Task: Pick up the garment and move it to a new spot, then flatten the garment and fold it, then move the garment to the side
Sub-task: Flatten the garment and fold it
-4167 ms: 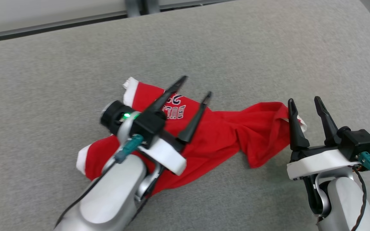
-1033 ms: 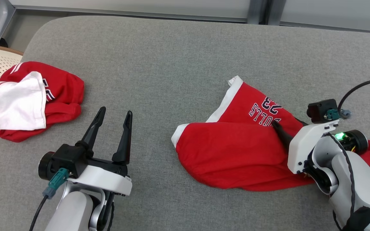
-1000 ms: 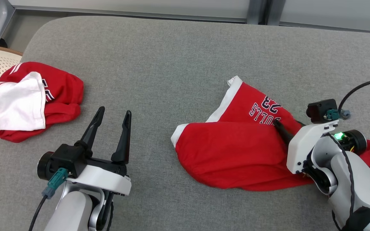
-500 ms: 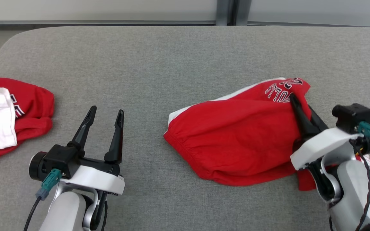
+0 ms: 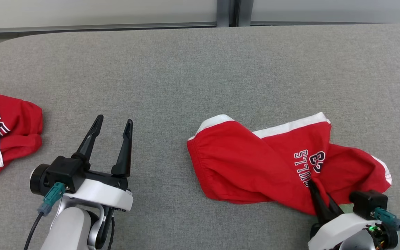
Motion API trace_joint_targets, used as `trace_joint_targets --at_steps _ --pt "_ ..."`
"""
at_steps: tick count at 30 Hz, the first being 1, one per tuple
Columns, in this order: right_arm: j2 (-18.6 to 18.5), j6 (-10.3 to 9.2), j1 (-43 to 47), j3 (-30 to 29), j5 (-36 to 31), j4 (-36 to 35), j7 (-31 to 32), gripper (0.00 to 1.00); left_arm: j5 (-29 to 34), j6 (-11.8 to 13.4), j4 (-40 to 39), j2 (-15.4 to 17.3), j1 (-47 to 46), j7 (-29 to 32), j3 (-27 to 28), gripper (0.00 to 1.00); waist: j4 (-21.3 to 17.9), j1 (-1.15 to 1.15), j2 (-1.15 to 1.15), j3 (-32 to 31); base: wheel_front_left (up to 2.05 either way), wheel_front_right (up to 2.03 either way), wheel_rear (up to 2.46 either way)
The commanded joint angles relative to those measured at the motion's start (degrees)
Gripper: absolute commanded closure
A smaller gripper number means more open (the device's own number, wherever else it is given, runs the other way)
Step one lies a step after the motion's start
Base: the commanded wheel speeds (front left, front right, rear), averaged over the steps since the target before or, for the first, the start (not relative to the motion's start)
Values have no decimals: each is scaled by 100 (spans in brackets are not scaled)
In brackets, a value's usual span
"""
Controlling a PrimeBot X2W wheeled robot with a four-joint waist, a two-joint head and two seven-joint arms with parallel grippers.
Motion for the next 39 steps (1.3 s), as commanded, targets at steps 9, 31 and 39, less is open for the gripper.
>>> trace_joint_targets --at_steps 9,31,39 --pt "87 -5 -58 -150 -65 108 -677 0 70 36 77 6 97 -25 86 0 -59 0 0 -155 0 0 0" --pt "-160 -1 -172 -424 -596 -1054 -549 0 129 207 199 20 630 34 -25 0 -130 0 0 -968 0 0 0" --pt "-113 -1 37 -403 -558 -1083 -466 0 114 270 132 94 754 168 -77 0 -136 0 0 -1055 0 0 0"
